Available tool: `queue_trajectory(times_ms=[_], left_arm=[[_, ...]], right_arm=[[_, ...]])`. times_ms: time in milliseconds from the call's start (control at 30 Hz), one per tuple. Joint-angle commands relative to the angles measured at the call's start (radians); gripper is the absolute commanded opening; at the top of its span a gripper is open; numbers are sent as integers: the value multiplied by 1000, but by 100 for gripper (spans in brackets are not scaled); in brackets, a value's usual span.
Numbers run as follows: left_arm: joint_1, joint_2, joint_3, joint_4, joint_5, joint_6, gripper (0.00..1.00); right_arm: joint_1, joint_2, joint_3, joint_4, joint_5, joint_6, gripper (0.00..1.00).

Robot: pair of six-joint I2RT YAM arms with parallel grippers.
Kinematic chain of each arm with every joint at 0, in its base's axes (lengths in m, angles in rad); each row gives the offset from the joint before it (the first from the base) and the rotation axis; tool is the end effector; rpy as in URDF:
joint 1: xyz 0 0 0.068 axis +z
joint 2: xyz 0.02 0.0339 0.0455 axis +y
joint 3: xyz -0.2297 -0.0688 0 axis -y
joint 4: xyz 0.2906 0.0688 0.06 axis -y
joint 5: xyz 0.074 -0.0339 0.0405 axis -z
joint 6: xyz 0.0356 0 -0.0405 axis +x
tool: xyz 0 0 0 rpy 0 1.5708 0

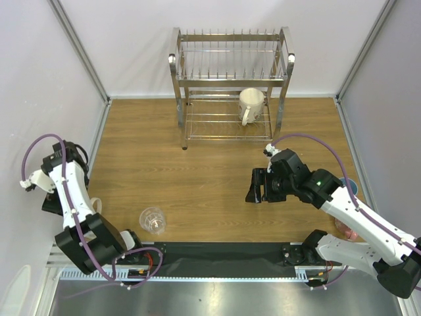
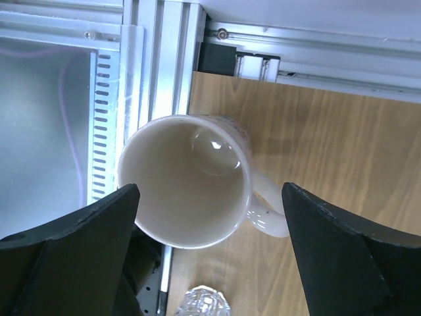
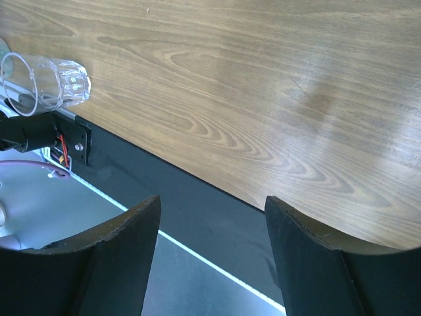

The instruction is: Load the cups into the dish rack

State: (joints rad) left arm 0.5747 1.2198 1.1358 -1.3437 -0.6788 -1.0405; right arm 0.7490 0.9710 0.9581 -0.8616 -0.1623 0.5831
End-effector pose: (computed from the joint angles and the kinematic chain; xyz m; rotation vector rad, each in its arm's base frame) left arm 0.1978 0.1547 0.2639 -2.0086 1.8263 0.8874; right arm 0.1804 0.1756 0.2756 -0.2909 2.5756 0.7467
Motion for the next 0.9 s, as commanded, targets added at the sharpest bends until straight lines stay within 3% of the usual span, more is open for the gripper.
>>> queue_trajectory(times_ms=[0,200,500,733,867], left_arm=[[14,-5,-16,29,-47,57,97],[36,-6,-67,127,31,140,100],[56,34,-117,172,67,135,100],[71,29,-145,190,53,131,83],[82,24,-163,207,53,151,79]], right_arm=[[4,-15,11,22,15,1,71],[4,-18,2,32,24,0,71],[3,-6,8,30,29,-15,71],[1,-21,8,16,55,-29,71],[-7,-25,4,19,52,-31,72]])
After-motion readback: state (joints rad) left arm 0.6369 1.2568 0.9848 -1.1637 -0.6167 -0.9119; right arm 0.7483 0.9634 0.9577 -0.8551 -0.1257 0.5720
